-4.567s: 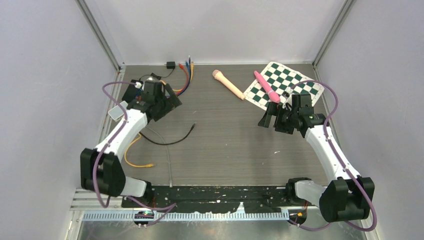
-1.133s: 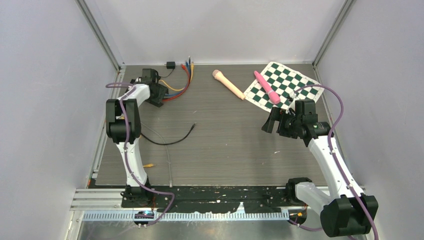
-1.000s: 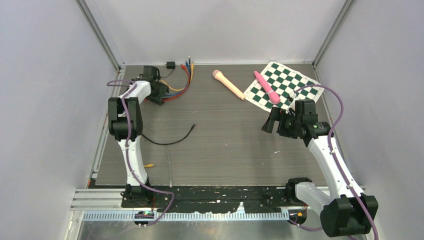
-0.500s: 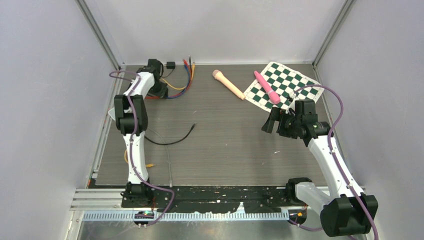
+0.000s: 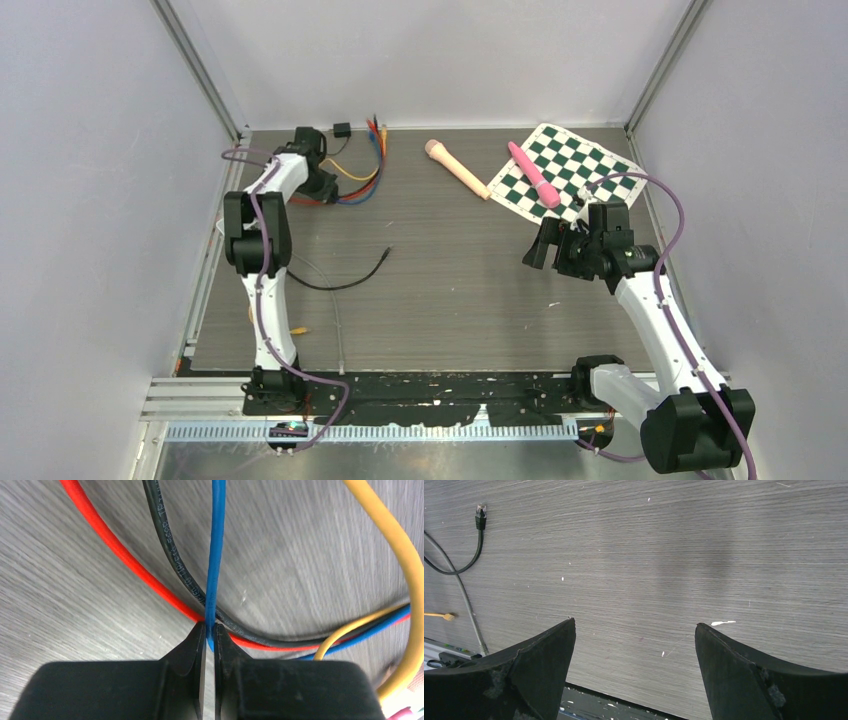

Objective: Pull the plug from the switch port
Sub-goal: Move the switch port to the center of the board.

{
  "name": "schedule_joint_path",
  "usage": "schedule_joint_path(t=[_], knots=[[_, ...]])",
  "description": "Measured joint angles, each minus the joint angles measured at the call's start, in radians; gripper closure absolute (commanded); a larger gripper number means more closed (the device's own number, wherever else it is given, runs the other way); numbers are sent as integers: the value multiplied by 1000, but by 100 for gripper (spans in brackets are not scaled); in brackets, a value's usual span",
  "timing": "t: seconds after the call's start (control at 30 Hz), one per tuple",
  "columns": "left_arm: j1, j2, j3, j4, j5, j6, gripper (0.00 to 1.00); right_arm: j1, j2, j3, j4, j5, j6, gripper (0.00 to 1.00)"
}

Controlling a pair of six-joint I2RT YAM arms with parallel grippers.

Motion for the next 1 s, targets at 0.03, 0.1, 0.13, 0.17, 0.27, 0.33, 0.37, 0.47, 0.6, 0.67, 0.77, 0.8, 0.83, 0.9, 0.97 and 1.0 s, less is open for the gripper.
schedule_joint_path(t=[0.03, 0.1, 0.13, 0.17, 0.27, 0.33, 0.37, 0.47, 0.6, 0.67, 0.77, 0.8, 0.83, 0.9, 0.97, 1.0], knots=[[-1, -29, -52, 35, 17, 11, 100, 0, 0, -1, 1, -2, 2, 4], [-9, -88, -154, 92, 40, 34, 100, 0, 1, -2, 3, -8, 5, 4], [-16, -118, -206, 117, 50, 48, 100, 0, 3, -2, 6, -11, 7, 4], [-24, -146, -250, 135, 60, 65, 100, 0, 4, -2, 8, -13, 8, 4], [-58, -219, -368, 190, 103, 110, 100, 0, 16, -2, 11, -18, 12, 4], [-84, -255, -426, 223, 128, 147, 100, 0, 23, -2, 15, -19, 15, 4], [-99, -269, -449, 237, 137, 166, 100, 0, 26, -2, 15, -19, 18, 5], [-143, -308, -506, 263, 146, 218, 100, 0, 29, -2, 18, -24, 23, 4], [-187, -391, -626, 315, 156, 258, 100, 0, 29, -2, 21, -30, 38, 4], [-199, -433, -684, 328, 165, 273, 100, 0, 29, -2, 23, -31, 43, 5], [-219, -481, -743, 336, 169, 299, 100, 0, 29, -2, 28, -36, 54, 5], [-224, -491, -758, 344, 168, 307, 100, 0, 28, -2, 29, -38, 58, 5], [-229, -500, -769, 351, 168, 313, 99, 0, 28, -2, 30, -39, 61, 5], [-245, -520, -797, 368, 170, 331, 96, 0, 27, -3, 34, -42, 65, 5], [-268, -538, -818, 375, 170, 351, 94, 0, 27, -3, 39, -47, 68, 4], [-282, -546, -825, 376, 170, 360, 93, 0, 27, -3, 41, -50, 69, 5]])
